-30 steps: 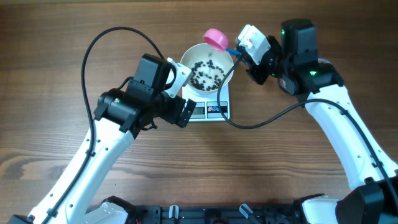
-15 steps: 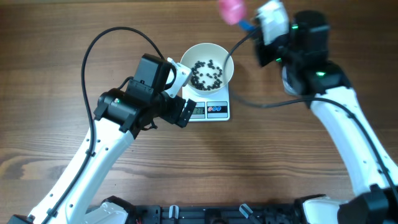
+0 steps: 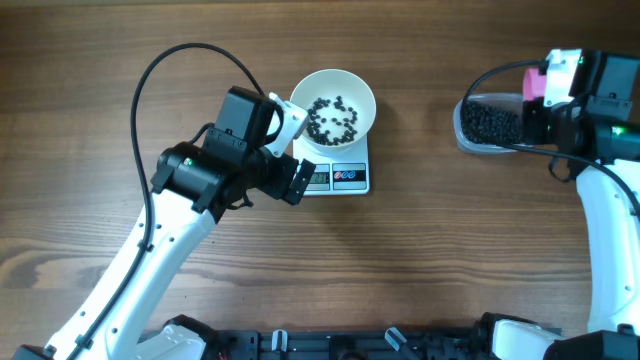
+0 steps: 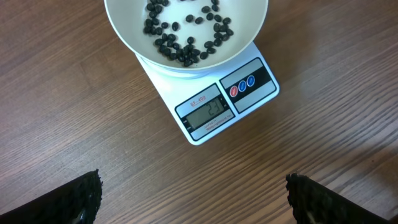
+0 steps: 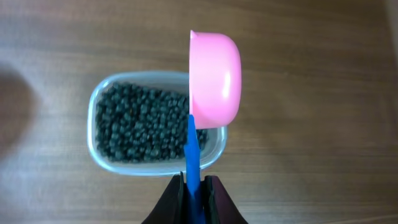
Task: Scoop item into bowl and weigh 150g on scale
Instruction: 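Move the scoop right into the bean tub and dig in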
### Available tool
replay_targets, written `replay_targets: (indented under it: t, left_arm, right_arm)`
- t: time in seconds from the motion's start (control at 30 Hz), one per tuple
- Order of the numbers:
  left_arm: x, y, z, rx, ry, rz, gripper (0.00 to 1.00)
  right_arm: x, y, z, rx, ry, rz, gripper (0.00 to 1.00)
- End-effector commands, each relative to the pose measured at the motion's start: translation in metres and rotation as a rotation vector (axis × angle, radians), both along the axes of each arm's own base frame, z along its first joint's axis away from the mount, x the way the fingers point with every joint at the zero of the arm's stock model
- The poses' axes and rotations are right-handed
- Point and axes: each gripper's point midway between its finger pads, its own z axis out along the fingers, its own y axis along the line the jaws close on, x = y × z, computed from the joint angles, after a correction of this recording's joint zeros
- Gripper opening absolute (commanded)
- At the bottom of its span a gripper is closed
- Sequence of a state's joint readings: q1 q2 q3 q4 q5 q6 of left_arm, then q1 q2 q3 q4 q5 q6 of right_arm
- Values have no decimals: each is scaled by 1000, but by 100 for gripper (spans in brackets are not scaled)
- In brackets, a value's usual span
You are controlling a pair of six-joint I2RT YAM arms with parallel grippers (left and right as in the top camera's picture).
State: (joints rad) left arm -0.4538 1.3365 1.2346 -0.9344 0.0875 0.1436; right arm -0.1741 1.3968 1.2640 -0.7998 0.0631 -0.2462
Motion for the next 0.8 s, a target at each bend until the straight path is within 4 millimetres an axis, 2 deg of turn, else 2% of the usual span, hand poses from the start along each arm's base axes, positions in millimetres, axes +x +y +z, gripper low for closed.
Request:
replay_targets:
  t: [0.0, 0.17, 0.33, 0.77]
  left_arm:
    - [-3, -3, -4, -12, 18, -2, 100]
    - [-3, -3, -4, -12, 18, -2, 100]
    - [-3, -3, -4, -12, 18, -2, 100]
    - [-3, -3, -4, -12, 18, -2, 100]
  right_arm:
    - [-2, 19, -18, 80, 46, 97, 4]
    - [3, 16, -49, 86, 135, 95, 4]
    - [5, -3, -72, -2, 211, 52, 4]
    - [8, -11, -76, -51, 219, 54, 4]
